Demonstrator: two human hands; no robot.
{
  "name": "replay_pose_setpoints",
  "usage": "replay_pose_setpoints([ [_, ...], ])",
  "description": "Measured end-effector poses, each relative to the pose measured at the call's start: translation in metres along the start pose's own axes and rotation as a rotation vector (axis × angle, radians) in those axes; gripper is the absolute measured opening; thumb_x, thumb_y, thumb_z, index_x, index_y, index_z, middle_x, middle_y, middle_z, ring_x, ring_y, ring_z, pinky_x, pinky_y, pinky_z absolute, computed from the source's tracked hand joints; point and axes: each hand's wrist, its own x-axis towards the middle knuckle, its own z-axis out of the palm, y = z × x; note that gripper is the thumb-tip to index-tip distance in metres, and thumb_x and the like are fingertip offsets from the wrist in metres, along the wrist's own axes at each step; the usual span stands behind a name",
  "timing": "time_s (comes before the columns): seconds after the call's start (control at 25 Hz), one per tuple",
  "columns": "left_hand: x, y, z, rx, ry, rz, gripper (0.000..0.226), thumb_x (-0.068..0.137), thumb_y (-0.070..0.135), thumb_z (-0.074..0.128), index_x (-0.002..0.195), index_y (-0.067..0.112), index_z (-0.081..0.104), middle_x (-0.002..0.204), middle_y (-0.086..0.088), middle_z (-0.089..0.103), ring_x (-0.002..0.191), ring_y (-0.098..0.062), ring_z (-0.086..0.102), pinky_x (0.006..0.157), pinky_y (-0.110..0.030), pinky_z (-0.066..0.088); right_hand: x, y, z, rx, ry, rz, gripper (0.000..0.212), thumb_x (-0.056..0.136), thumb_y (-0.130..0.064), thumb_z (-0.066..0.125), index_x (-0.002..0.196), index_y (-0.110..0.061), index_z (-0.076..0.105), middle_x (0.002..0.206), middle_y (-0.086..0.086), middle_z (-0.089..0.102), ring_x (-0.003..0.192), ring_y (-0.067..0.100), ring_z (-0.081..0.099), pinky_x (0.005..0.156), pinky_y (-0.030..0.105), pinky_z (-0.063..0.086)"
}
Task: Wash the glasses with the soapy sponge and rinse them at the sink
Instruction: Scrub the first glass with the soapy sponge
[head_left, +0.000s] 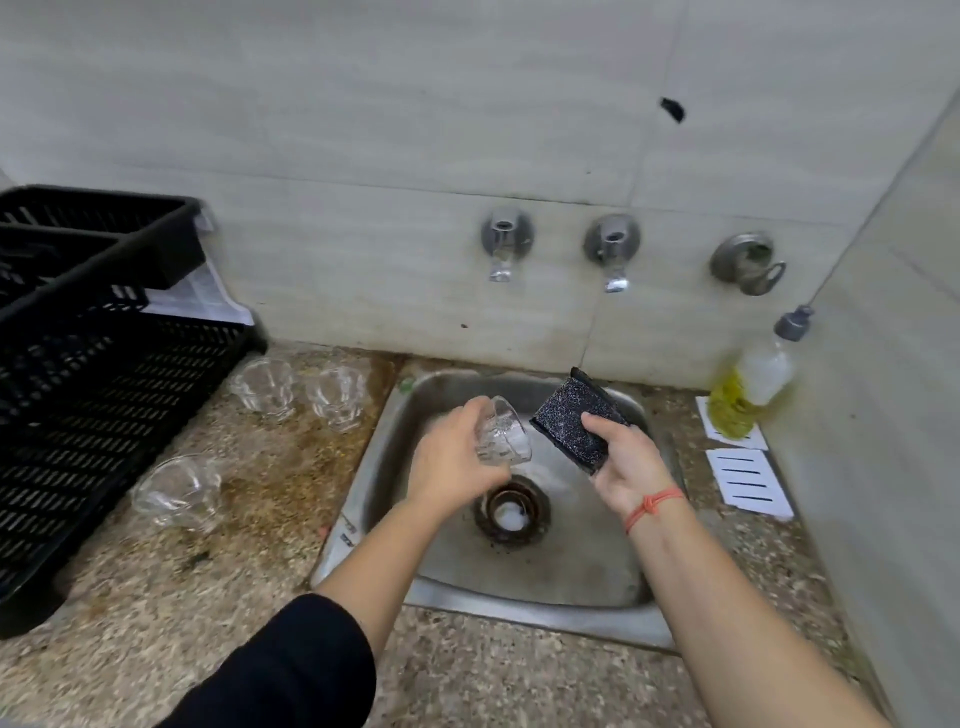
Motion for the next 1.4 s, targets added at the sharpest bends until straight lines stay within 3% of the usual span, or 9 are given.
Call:
replay_pose_setpoints([
  [0.24, 0.019, 0.04, 0.039, -0.19, -0.042, 0.01, 0.071, 0.061, 0.017, 0.074, 0.128, 0.022, 0.05, 0.115, 0.007, 0.061, 0.103, -0.013, 0.059, 0.085, -0.023, 0.046, 0.007, -0.033, -0.031, -0.05, 0.091, -0.185, 0.019, 0.085, 0.007, 0.06, 0.088, -0.012, 0.059, 0.087, 0.01, 0.067, 0.074, 0.022, 0.065, 0.072, 0.035, 0.056],
  [0.44, 0.037, 0.046, 0.051, 0.514, -0.215, 0.22, 0.076, 0.068, 0.03, 0.07, 0.136, 0.026, 0.036, 0.115, 0.0, 0.054, 0.098, -0.025, 0.06, 0.072, -0.032, 0.045, 0.027, -0.048, -0.048, -0.055, 0.156, -0.174, 0.02, 0.085, 0.005, 0.061, 0.09, -0.015, 0.057, 0.09, 0.008, 0.067, 0.073, 0.018, 0.066, 0.061, 0.027, 0.057],
  [0.56, 0.05, 0.047, 0.051, 0.851, -0.323, 0.319, 0.066, 0.076, 0.019, 0.066, 0.132, 0.017, 0.031, 0.116, -0.005, 0.053, 0.102, -0.027, 0.056, 0.075, -0.035, 0.042, 0.036, -0.047, -0.056, 0.008, 0.196, -0.124, 0.02, 0.086, 0.006, 0.059, 0.09, -0.013, 0.056, 0.087, 0.01, 0.065, 0.071, 0.02, 0.064, 0.057, 0.027, 0.057],
  [0.8, 0.07, 0.059, 0.048, 1.158, -0.466, 0.359, 0.046, 0.081, 0.012, 0.065, 0.121, 0.013, 0.042, 0.113, -0.005, 0.056, 0.102, -0.024, 0.055, 0.07, -0.03, 0.035, 0.056, -0.038, -0.062, 0.054, 0.204, -0.033, 0.037, 0.085, 0.006, 0.058, 0.121, -0.004, 0.057, 0.094, 0.013, 0.066, 0.076, 0.025, 0.065, 0.062, 0.034, 0.057],
  [0.92, 0.079, 0.049, 0.042, 0.745, -0.547, 0.012, 0.05, 0.071, 0.022, 0.075, 0.113, 0.013, 0.051, 0.1, -0.002, 0.06, 0.085, -0.019, 0.06, 0.06, -0.027, 0.042, 0.058, -0.033, -0.059, 0.01, 0.201, -0.031, 0.029, 0.087, 0.001, 0.059, 0.116, -0.006, 0.058, 0.099, 0.013, 0.067, 0.08, 0.024, 0.065, 0.069, 0.035, 0.056],
  [1.04, 0.068, 0.029, 0.04, -0.201, -0.565, -0.332, 0.053, 0.062, 0.019, 0.082, 0.108, 0.005, 0.06, 0.09, -0.003, 0.061, 0.074, -0.016, 0.06, 0.062, -0.024, 0.046, 0.05, -0.026, -0.046, -0.253, 0.197, -0.194, 0.011, 0.091, -0.016, 0.061, 0.101, -0.013, 0.058, 0.112, 0.014, 0.066, 0.096, 0.025, 0.065, 0.085, 0.04, 0.055],
  [1.12, 0.047, 0.03, 0.039, -0.689, -0.58, -0.445, 0.034, 0.073, 0.009, 0.076, 0.105, 0.01, 0.063, 0.084, -0.002, 0.064, 0.071, -0.014, 0.06, 0.068, -0.028, 0.047, 0.037, -0.022, -0.034, -0.624, 0.105, -0.365, 0.032, 0.092, -0.024, 0.06, 0.119, -0.007, 0.054, 0.129, 0.015, 0.057, 0.117, 0.025, 0.056, 0.103, 0.042, 0.043],
  [1.24, 0.025, 0.032, 0.038, -1.147, -0.516, -0.542, 0.028, 0.078, 0.012, 0.068, 0.105, 0.014, 0.063, 0.087, -0.004, 0.066, 0.071, -0.016, 0.063, 0.06, -0.027, 0.055, 0.014, -0.015, -0.02, -1.032, -0.079, -0.682, 0.021, 0.095, -0.023, 0.054, 0.111, -0.01, 0.052, 0.095, 0.006, 0.065, 0.086, 0.02, 0.06, 0.082, 0.039, 0.047],
  [1.4, 0.015, 0.036, 0.044, -1.584, -0.125, -0.888, 0.021, 0.086, 0.028, 0.065, 0.087, 0.007, 0.065, 0.073, -0.011, 0.072, 0.059, -0.021, 0.07, 0.059, -0.035, 0.058, -0.009, -0.009, -0.011, -1.123, -0.234, -0.702, 0.015, 0.091, -0.026, 0.059, 0.1, -0.023, 0.048, 0.083, -0.006, 0.062, 0.077, 0.014, 0.06, 0.069, 0.027, 0.043],
])
